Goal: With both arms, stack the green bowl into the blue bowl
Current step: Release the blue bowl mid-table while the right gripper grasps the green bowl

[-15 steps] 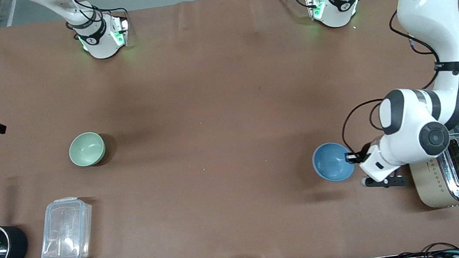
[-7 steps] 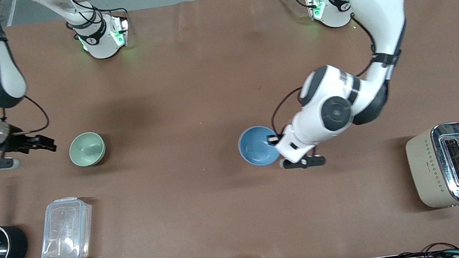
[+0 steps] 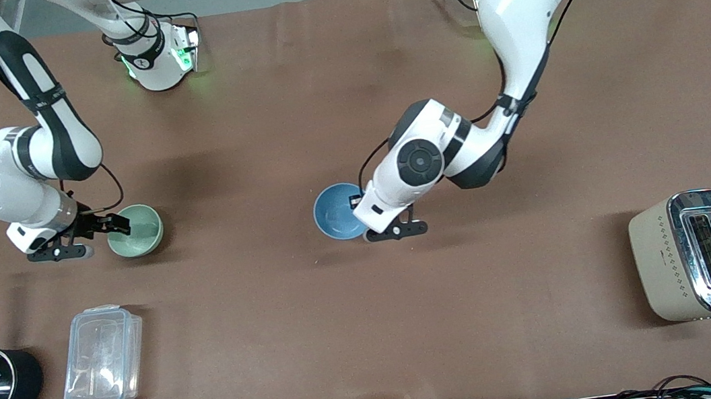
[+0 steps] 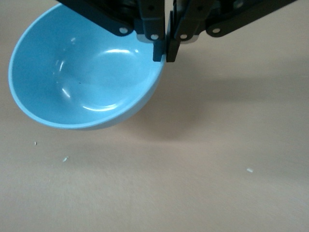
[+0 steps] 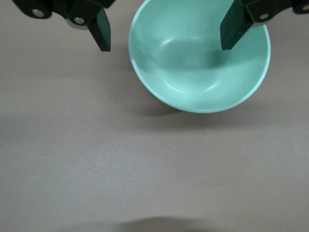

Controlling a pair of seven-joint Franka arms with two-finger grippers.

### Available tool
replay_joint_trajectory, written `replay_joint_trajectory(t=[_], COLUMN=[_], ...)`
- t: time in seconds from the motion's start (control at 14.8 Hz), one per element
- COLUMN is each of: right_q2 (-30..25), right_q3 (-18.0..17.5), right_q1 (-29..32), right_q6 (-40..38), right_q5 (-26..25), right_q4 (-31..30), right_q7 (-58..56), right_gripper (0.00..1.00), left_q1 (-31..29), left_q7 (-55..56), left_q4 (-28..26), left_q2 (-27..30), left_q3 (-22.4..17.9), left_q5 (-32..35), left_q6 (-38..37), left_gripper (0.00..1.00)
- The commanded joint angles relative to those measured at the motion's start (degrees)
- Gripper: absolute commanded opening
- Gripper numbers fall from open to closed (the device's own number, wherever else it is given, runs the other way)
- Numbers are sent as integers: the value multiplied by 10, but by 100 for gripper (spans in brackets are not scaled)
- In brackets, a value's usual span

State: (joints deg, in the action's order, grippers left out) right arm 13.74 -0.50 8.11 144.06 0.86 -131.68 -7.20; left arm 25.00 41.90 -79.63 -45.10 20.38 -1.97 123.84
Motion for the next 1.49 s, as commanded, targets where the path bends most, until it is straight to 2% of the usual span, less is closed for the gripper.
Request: replay_joint_trajectory(t=[0.0,0.14,0.2,0.27,0.34,0.41,0.47,0.54,0.61,0.68,0.81,0.88,1.15,1.29,1.42], right_q2=[3,12,13,12,11,11,12,12,12,12,11,11,9,5,6], right_q3=[0,0,0,0,-1,-1,-1,-1,-1,-1,-1,-2,-6,-19,-28], right_q1=[2,12,20,23,22,20,19,20,20,20,22,22,17,-4,-39], right_q6=[22,37,38,38,51,83,111,114,113,111,93,73,-37,-131,-236], right_q5=[-7,-32,-51,-63,-67,-68,-68,-68,-68,-68,-68,-67,-61,-49,-10], right_q4=[-13,-14,-14,-23,-36,-58,-70,-70,-69,-67,-56,-48,16,68,148], right_q7=[-4,-4,-4,-4,-4,-4,-4,-4,-4,-4,4,7,31,71,118], right_gripper=[100,100,100,99,96,90,83,69,45,28,4,0,0,0,0], left_q1=[15,19,19,19,18,16,15,10,6,-3,-29,-54,-141,-164,-186], left_q7=[6,6,5,5,5,1,4,2,1,0,-6,-7,-46,-108,-153], left_q4=[16,16,16,16,16,16,18,17,18,17,17,16,17,17,17], left_q2=[-30,-42,-43,-44,-41,-34,-21,4,29,56,111,140,236,279,297], left_q3=[-10,-10,-10,-10,-10,-15,-20,-26,-29,-34,-43,-41,-34,-37,-39], left_q5=[-7,-6,-6,-5,-4,3,13,28,43,62,106,118,112,112,114], left_q6=[32,44,45,45,45,44,40,32,13,-16,-64,-88,-201,-244,-271], left_gripper=[0,2,7,25,59,100,100,100,100,100,100,100,100,100,100])
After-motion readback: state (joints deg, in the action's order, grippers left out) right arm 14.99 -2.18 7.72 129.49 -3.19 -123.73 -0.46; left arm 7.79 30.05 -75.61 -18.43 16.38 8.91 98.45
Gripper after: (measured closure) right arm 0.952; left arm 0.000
